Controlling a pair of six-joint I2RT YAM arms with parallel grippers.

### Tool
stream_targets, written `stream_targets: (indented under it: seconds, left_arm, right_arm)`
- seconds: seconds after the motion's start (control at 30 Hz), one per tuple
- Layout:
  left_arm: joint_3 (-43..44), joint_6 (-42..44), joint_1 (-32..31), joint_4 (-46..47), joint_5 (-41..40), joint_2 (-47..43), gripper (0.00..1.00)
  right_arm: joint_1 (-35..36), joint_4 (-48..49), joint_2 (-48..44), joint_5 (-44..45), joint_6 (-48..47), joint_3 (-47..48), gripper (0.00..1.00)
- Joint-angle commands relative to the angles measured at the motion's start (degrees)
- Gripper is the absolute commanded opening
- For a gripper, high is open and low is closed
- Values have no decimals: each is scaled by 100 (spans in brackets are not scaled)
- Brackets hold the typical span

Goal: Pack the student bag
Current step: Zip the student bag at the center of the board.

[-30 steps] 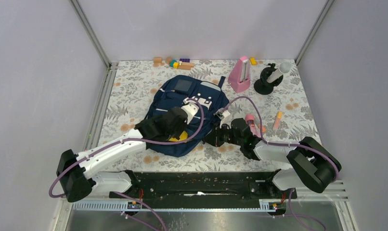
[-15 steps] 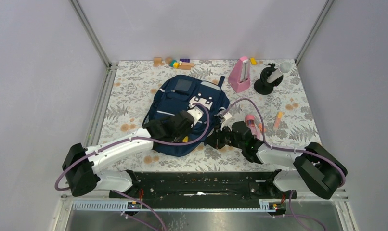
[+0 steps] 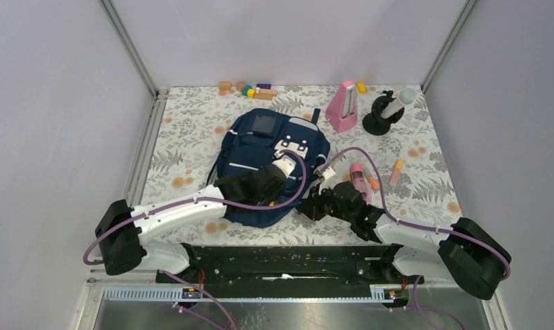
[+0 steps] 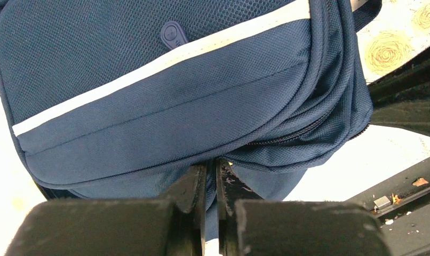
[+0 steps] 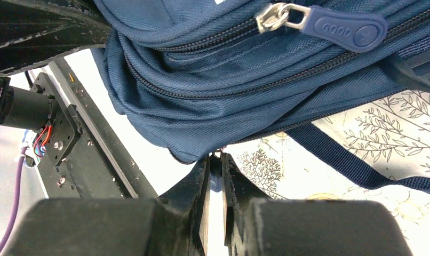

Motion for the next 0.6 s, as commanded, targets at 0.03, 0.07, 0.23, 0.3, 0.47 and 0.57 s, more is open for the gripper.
stream_targets:
  seconds: [0.03, 0.07, 0.23, 0.3, 0.47, 0.57]
  left_arm:
    - [333, -406, -37, 1210, -104, 113, 0]
    - [340, -409, -37, 1216, -107, 114, 0]
    - [253, -325, -59, 1266, -62, 134, 0]
    - [216, -317, -70, 1278, -21, 118, 0]
    - [97, -360, -81, 1506, 151, -50, 0]
    - [28, -450, -86, 1685, 283, -97, 0]
  right_arm:
    - [386, -28, -601, -401, 85, 10, 0]
    - [408, -146, -739, -357, 88, 14, 0]
    - [453, -777, -1346, -150, 10, 35, 0]
    - [455, -923, -1445, -97, -54, 37, 0]
    - [486, -876, -1295, -96, -52, 12, 0]
    - [643, -667, -1119, 21, 24, -11, 0]
